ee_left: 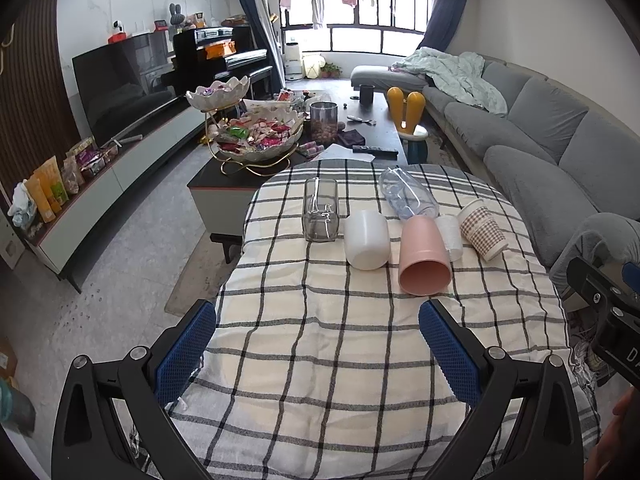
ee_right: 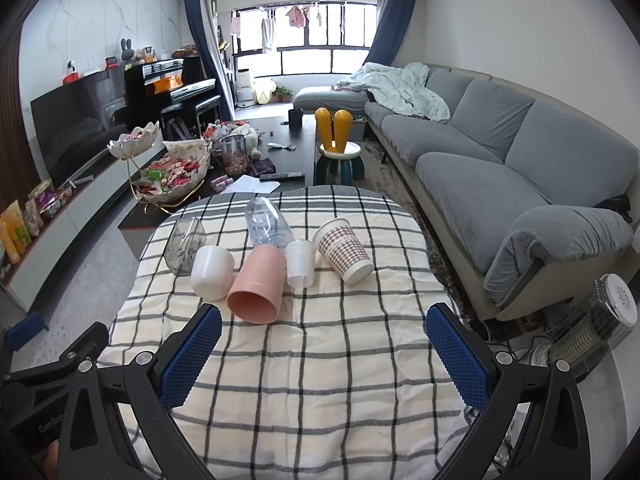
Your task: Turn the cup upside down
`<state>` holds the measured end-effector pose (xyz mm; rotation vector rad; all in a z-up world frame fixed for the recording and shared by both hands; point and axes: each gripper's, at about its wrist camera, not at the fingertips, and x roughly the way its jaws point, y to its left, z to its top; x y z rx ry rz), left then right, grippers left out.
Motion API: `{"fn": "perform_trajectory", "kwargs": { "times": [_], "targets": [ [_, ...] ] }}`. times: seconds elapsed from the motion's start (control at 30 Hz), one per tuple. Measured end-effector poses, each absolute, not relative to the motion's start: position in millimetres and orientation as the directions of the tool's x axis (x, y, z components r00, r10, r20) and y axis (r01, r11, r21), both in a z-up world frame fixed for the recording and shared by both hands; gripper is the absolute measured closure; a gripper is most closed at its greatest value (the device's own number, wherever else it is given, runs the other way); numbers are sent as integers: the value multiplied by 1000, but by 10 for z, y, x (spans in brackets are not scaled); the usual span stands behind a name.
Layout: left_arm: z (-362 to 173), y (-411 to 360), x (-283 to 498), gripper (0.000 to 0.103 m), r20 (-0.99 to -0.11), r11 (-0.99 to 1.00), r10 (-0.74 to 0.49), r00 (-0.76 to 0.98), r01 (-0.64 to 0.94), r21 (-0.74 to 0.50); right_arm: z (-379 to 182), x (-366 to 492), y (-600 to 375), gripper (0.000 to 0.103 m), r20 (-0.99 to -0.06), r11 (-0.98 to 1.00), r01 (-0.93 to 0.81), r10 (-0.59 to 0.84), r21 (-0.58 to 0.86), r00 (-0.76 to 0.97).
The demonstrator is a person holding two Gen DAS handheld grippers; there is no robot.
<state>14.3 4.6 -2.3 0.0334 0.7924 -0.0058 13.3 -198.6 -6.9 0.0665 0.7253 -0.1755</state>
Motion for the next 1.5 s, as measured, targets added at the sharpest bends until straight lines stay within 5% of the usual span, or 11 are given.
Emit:
{"fn": "perform_trajectory", "kwargs": {
  "times": [0.53, 0.93, 1.5],
  "targets": [
    [-174, 276, 692, 0, -723, 999, 47, 690, -37, 30, -265, 906, -1965, 1, -771, 982, 177, -58, 72, 634],
    [-355, 444, 1405, 0, -755, 999, 32, 655, -15, 30, -807, 1821, -1952, 1, -880, 951, 247, 47, 183, 472],
    [-786, 562, 2079, 0, -826, 999, -33, 562, 13, -31, -1563, 2564, -1888, 9, -972, 936, 314, 90, 158, 219]
  ]
}}
